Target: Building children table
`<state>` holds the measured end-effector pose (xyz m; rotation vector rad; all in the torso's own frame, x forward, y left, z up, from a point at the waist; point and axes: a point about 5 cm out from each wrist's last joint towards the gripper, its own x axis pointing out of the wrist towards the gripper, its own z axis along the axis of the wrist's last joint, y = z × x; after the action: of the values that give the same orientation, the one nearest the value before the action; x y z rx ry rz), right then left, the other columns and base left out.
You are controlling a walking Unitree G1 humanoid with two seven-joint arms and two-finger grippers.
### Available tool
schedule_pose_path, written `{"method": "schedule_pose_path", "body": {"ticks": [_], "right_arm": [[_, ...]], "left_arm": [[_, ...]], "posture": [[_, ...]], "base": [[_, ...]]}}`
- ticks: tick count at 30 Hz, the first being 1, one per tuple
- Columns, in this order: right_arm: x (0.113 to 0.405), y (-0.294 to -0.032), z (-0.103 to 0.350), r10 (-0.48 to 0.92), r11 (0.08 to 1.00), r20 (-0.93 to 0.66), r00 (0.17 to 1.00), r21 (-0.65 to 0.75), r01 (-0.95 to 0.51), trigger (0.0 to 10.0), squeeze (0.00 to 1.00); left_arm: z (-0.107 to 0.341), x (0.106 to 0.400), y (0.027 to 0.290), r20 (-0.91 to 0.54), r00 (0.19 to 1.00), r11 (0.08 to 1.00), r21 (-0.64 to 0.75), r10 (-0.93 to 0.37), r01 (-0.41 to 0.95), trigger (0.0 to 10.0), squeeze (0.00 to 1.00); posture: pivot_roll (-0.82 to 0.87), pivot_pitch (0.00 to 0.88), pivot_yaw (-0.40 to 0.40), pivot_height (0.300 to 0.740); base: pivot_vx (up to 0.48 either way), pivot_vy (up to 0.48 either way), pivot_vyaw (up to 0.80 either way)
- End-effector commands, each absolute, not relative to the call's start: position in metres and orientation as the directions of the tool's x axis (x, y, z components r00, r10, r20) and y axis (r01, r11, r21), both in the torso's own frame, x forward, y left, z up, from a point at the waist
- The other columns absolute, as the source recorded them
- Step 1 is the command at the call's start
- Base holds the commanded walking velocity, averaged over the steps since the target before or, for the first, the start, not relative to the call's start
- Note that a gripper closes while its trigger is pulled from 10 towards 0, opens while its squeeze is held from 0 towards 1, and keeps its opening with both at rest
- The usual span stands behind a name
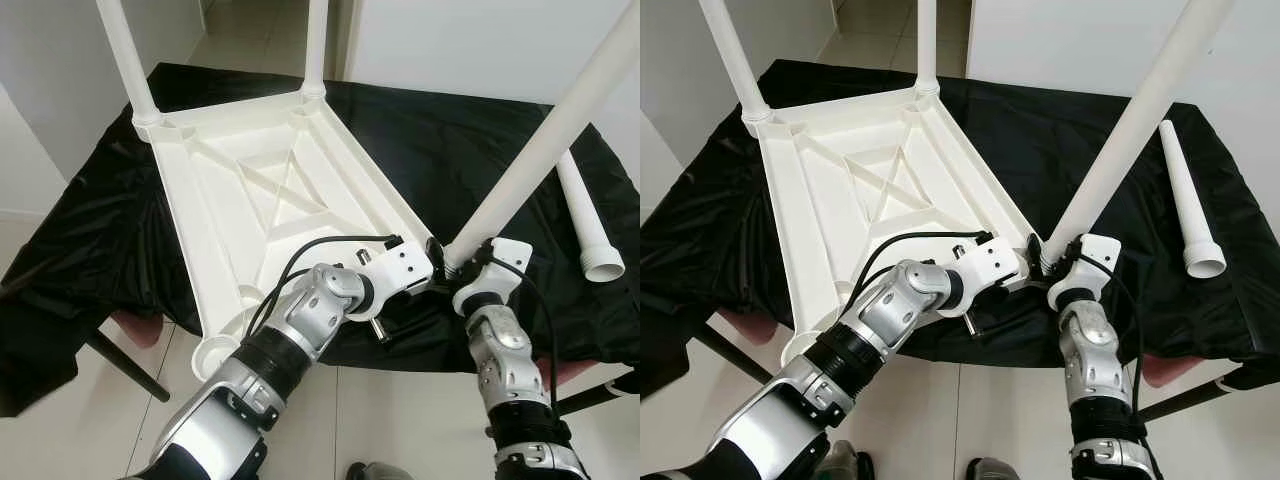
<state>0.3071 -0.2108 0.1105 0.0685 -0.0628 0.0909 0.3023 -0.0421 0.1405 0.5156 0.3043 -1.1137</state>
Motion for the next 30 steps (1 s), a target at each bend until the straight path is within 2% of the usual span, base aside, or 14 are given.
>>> {"method": "schedule_pose_path", "body": {"ticks": [1, 3, 9, 30], "right_arm": [[0.303, -0.21, 0.103, 0.183, 0.981, 0.04, 0.982, 0.063, -0.186, 10.0, 0.0], [0.301, -0.209, 0.102, 0.294, 0.955, 0.031, 0.955, 0.021, -0.295, 10.0, 0.0], [0.3, -0.218, 0.097, 0.39, 0.92, -0.026, 0.92, -0.023, -0.391, 10.0, 0.0], [0.309, -0.243, 0.097, 0.416, 0.904, -0.066, 0.907, -0.082, -0.421, 10.0, 0.0]], "left_arm": [[0.152, 0.31, -0.046, -0.415, 0.541, 0.44, 0.319, -0.731, 0.84, 10.0, 0.0], [0.152, 0.31, -0.046, -0.416, 0.54, 0.438, 0.319, -0.732, 0.84, 10.0, 0.0], [0.152, 0.31, -0.046, -0.418, 0.537, 0.433, 0.323, -0.733, 0.842, 10.0, 0.0], [0.153, 0.307, -0.049, -0.415, 0.521, 0.413, 0.326, -0.746, 0.85, 10.0, 0.0]], "posture": [[-0.01, 0.021, -0.011, 0.74], [-0.01, 0.02, -0.009, 0.74], [-0.01, 0.019, -0.002, 0.74], [-0.01, 0.008, 0.007, 0.74]], "base": [[0.0, 0.0, 0.0], [0.0, 0.0, 0.0], [0.0, 0.0, 0.0], [0.0, 0.0, 0.0]]}}
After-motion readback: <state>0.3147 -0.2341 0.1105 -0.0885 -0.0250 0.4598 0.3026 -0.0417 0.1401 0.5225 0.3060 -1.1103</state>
